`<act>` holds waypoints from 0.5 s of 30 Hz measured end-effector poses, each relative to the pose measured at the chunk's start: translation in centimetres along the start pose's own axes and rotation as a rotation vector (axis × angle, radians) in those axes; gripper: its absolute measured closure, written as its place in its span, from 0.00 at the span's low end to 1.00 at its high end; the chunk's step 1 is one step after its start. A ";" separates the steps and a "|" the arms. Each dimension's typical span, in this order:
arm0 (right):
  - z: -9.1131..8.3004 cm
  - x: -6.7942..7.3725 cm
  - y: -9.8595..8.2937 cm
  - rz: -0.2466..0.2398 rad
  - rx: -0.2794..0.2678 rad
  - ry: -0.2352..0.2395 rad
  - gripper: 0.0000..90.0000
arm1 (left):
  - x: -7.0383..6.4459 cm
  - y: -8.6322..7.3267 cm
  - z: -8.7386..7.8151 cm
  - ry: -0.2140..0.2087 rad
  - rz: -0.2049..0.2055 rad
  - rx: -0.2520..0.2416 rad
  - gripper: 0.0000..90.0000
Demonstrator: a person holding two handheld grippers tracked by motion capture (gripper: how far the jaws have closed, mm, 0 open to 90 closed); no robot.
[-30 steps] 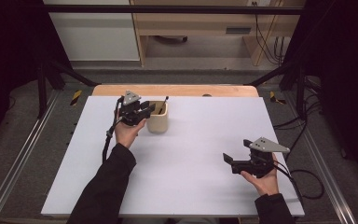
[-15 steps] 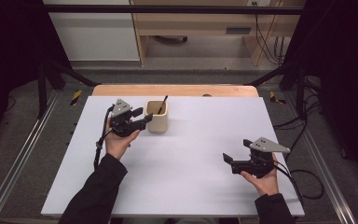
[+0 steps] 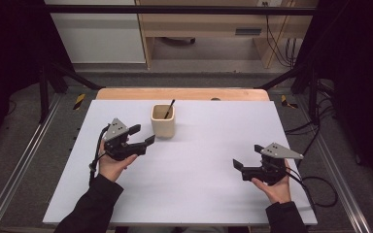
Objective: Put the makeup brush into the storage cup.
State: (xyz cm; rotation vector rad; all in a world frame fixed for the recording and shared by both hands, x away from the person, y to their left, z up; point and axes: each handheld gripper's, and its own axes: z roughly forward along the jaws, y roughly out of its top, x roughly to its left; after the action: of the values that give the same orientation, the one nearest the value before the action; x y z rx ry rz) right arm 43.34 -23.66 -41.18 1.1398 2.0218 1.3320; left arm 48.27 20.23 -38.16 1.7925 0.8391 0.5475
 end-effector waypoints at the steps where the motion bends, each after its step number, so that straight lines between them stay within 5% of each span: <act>1: 0.0 0.0 0.0 0.000 0.000 0.000 0.05 | 0.0 0.0 0.0 0.000 0.000 0.000 0.31; 7: 0.0 0.0 0.0 -0.002 0.002 0.001 0.05 | -0.3 -1.0 -1.3 -0.022 -0.005 0.003 0.25; 15: -0.2 0.0 0.0 0.001 -0.004 -0.001 0.05 | -0.1 -2.6 -2.5 0.000 0.008 0.028 0.12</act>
State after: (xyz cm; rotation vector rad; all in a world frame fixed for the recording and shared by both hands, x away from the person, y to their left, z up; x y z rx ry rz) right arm 43.23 -23.76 -41.10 1.1398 2.0173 1.3347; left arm 45.70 22.26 -39.71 1.8222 0.8432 0.5432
